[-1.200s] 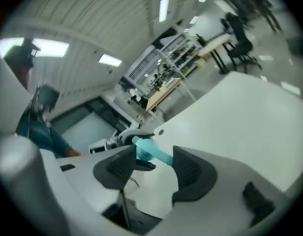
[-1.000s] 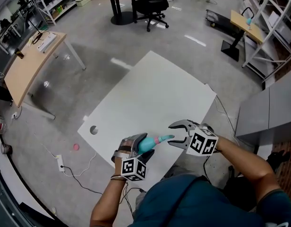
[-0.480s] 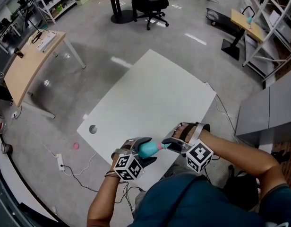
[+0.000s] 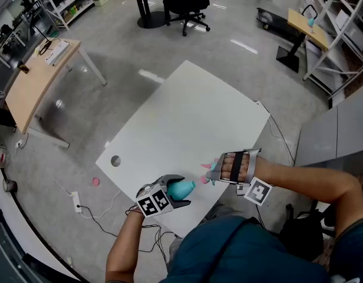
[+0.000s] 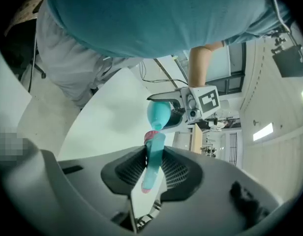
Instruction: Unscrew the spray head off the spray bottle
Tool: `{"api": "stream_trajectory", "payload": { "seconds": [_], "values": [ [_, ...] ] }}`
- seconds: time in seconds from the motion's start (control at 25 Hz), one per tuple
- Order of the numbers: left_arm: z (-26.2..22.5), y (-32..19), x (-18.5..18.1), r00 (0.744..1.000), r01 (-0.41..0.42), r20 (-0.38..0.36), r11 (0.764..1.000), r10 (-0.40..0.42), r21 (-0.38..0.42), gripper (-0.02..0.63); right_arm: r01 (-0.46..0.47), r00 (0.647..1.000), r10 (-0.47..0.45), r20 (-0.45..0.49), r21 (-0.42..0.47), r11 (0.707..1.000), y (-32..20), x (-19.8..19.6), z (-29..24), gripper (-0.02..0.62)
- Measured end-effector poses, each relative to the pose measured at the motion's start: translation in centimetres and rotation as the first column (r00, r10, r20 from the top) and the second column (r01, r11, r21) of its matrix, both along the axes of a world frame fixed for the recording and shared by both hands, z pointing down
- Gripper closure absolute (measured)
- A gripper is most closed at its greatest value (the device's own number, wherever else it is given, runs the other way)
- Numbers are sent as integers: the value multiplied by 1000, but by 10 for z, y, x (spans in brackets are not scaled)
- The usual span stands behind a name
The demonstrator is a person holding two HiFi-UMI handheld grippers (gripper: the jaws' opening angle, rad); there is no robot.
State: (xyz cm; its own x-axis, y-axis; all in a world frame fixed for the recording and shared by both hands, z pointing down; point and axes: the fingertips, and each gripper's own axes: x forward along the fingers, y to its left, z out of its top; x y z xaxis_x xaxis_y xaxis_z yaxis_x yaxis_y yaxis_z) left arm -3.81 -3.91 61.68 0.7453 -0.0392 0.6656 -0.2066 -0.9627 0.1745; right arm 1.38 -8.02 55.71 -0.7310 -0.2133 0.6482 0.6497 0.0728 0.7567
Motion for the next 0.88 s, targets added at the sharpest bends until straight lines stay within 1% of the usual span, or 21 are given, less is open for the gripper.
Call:
{"api": "stream_trajectory", "payload": {
  "seconds": [0.08, 0.16, 0.2, 0.24, 0.28, 0.32, 0.4, 0.44, 0.56, 0.64, 0.68, 0.76, 0.8, 0.84, 0.88],
  "values": [
    [20, -11, -11, 995, 83, 62, 997, -82, -5, 229, -72, 997, 72, -8, -16, 997, -19, 10, 10, 503],
    [37, -28, -26, 975, 197, 111, 980, -195, -16, 229, -184, 983, 184, -6, -58, 981, -44, 20, 19, 503],
    [44, -37, -34, 958, 260, 134, 965, -255, -19, 228, -255, 967, 256, -2, -89, 963, -57, 24, 24, 503],
    [50, -47, -42, 938, 317, 155, 948, -310, -19, 227, -333, 942, 335, -5, -126, 935, -70, 29, 31, 503],
    [56, -55, -48, 919, 361, 176, 932, -353, -14, 228, -415, 908, 419, -16, -169, 894, -82, 35, 41, 503],
    [61, -62, -54, 903, 392, 195, 920, -384, -6, 228, -500, 863, 504, -38, -213, 840, -93, 40, 52, 503],
    [68, -75, -60, 877, 431, 229, 902, -423, 14, 227, -647, 752, 652, -96, -291, 704, -109, 47, 76, 503],
    [71, -79, -61, 866, 442, 248, 897, -434, 25, 227, -700, 698, 705, -125, -323, 637, -114, 48, 88, 503],
    [85, -90, -62, 838, 449, 320, 892, -443, 58, 227, -800, 557, 804, -211, -395, 451, -120, 49, 125, 503],
    [93, -95, -62, 826, 442, 355, 894, -438, 75, 227, -835, 475, 839, -266, -437, 335, -120, 46, 144, 503],
    [96, -97, -61, 822, 440, 367, 895, -436, 78, 227, -844, 439, 851, -288, -456, 281, -119, 44, 150, 503],
    [104, -100, -62, 812, 437, 392, 896, -432, 82, 227, -848, 377, 870, -318, -496, 186, -120, 40, 160, 503],
    [108, -101, -62, 806, 434, 408, 897, -428, 84, 227, -845, 352, 878, -324, -514, 149, -121, 39, 162, 503],
    [112, -101, -62, 800, 429, 425, 899, -423, 88, 227, -841, 333, 885, -326, -527, 122, -123, 39, 162, 503],
    [115, -101, -62, 794, 423, 441, 901, -418, 93, 227, -839, 319, 889, -327, -533, 105, -125, 38, 162, 503]
  ]
}}
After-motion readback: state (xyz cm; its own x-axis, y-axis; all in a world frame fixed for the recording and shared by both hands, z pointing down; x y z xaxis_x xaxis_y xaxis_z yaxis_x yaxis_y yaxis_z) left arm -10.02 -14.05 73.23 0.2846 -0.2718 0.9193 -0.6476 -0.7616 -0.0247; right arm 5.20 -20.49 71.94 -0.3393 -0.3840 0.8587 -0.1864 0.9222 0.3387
